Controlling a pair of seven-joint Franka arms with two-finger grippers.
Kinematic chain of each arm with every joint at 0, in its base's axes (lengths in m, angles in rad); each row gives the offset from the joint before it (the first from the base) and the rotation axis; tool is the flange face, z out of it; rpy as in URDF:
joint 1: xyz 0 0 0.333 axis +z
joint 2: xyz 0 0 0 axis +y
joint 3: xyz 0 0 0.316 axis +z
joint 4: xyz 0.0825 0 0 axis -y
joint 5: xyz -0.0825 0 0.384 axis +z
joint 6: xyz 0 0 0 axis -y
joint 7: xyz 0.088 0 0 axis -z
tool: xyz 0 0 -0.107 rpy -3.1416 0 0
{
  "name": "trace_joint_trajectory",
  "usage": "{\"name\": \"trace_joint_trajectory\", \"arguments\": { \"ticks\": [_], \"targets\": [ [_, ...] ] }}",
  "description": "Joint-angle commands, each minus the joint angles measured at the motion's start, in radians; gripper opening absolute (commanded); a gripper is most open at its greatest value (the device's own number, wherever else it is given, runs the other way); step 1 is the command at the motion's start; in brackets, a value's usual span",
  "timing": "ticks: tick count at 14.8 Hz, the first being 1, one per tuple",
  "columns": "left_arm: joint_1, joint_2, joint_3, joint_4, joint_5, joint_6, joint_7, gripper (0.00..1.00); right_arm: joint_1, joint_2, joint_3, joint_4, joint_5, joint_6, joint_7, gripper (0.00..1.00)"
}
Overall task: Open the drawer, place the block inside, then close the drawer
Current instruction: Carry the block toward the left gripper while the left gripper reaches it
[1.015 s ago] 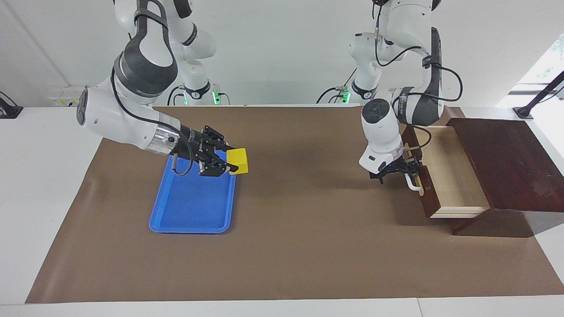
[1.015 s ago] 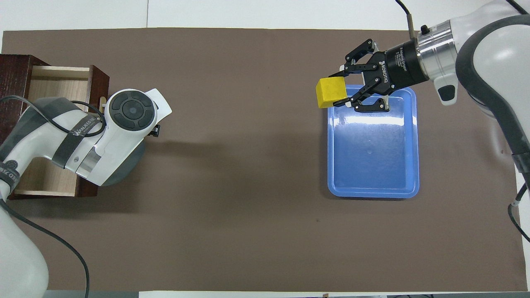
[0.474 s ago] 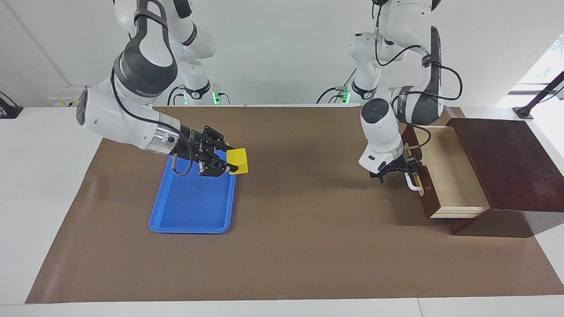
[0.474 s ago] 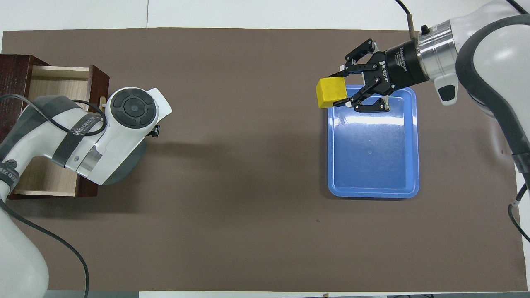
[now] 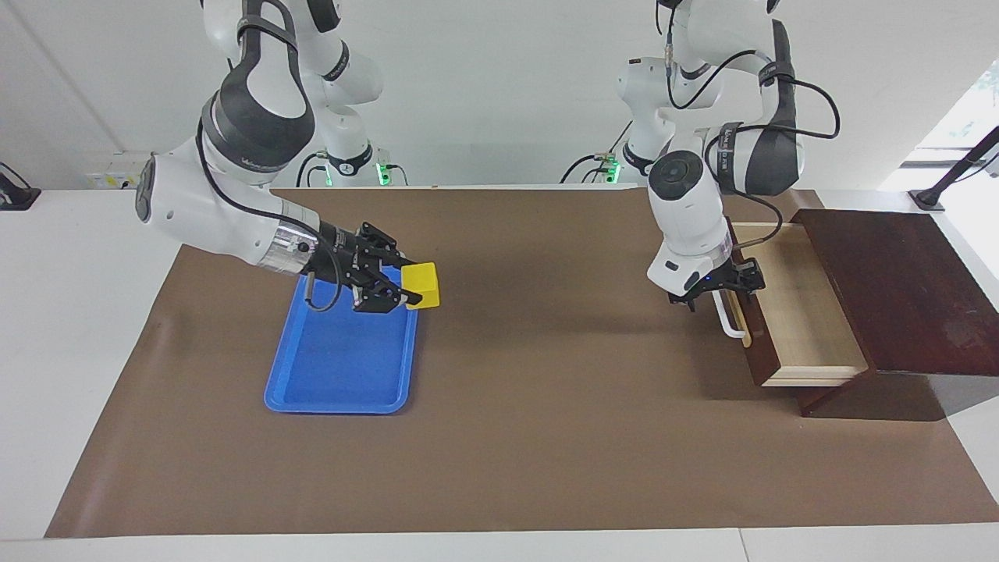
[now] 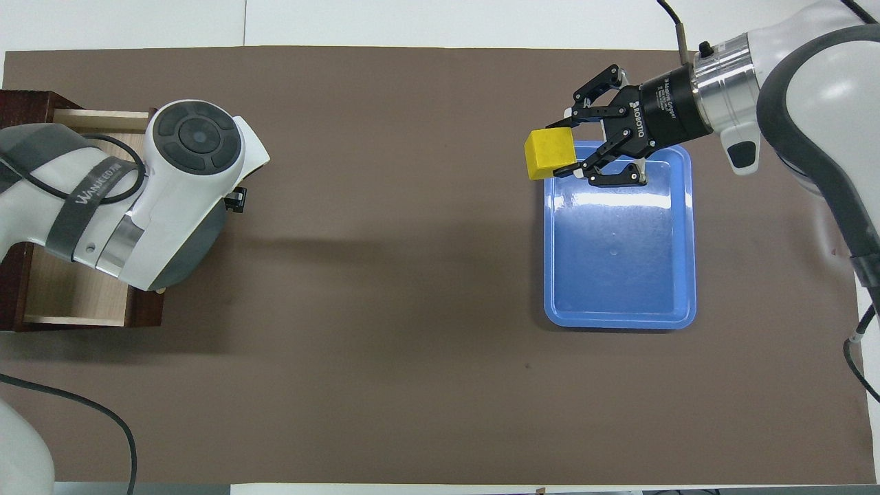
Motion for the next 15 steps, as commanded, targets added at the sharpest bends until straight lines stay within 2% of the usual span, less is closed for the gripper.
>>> {"name": "trace_joint_trajectory", "arguments": {
  "ticks": [1,3,5,10,13,15],
  "targets": [
    [-0.031,0.006,0.015,0.104,-0.103,-0.089,0.011,1.00,-0.001,-0.010,0.006,-0.004,-0.018,0.008,0.002,0.00],
    [-0.035,0.011,0.015,0.168,-0.155,-0.157,0.002,1.00,-0.002,-0.010,0.006,-0.004,-0.018,0.007,0.003,0.00],
    [-0.044,0.032,0.015,0.228,-0.184,-0.224,-0.102,1.00,-0.001,-0.010,0.006,-0.004,-0.017,0.008,0.003,0.00],
    [-0.074,0.078,0.014,0.317,-0.305,-0.215,-0.527,1.00,0.030,-0.010,0.007,-0.004,-0.015,0.037,0.038,0.00],
    [-0.097,0.138,0.014,0.441,-0.425,-0.196,-0.834,1.00,0.059,-0.010,0.007,-0.009,-0.015,0.071,0.065,0.00],
    [-0.117,0.179,0.021,0.513,-0.477,-0.153,-1.115,1.00,0.088,-0.010,0.007,-0.009,-0.014,0.102,0.094,0.00]
  ]
}}
